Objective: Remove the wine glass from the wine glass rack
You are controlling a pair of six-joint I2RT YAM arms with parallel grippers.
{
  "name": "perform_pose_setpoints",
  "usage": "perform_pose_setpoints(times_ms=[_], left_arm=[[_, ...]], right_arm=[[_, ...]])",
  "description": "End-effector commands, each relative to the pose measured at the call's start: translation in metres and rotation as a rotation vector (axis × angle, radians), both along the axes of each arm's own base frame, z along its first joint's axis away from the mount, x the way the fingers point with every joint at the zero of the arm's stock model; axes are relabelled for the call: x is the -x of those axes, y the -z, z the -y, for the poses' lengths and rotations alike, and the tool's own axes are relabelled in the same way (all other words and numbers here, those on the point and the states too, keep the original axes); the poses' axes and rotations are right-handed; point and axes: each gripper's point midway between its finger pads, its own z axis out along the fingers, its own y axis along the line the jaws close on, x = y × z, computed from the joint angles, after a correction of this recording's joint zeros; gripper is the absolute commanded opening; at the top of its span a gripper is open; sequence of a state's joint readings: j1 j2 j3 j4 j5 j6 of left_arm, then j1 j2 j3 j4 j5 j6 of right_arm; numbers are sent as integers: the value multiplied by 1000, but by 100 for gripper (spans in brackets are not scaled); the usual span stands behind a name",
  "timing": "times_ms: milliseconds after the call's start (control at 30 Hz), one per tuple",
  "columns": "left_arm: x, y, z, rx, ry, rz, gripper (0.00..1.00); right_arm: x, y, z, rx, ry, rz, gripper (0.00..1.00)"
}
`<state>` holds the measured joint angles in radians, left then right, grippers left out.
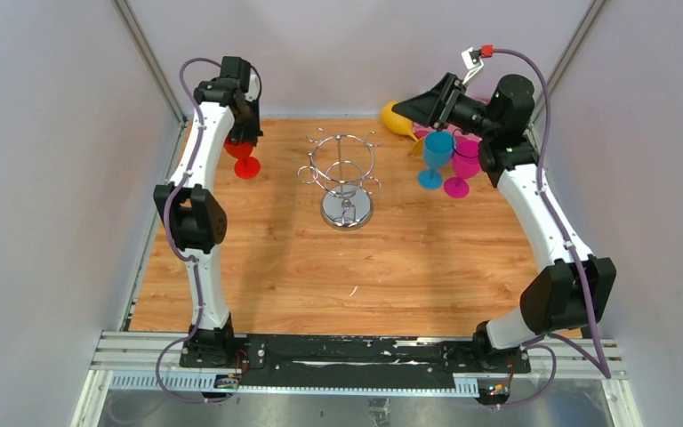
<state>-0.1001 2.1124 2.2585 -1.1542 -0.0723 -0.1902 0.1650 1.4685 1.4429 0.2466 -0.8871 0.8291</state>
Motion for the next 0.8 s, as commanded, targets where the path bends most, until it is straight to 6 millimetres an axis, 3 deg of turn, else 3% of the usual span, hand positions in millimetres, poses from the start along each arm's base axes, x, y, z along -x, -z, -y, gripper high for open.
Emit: perform_pose_setpoints(times_ms=[0,400,767], left_arm=[[0,15,7,36,48,-40,0],[-16,46,25,111,80,-50,0],[-21,66,23,95,58,-49,0]], right_arm=[[-6,8,7,52,27,13,67],[-16,22,7,65,35,-5,65],[-22,30,6,65,36,-20,65]])
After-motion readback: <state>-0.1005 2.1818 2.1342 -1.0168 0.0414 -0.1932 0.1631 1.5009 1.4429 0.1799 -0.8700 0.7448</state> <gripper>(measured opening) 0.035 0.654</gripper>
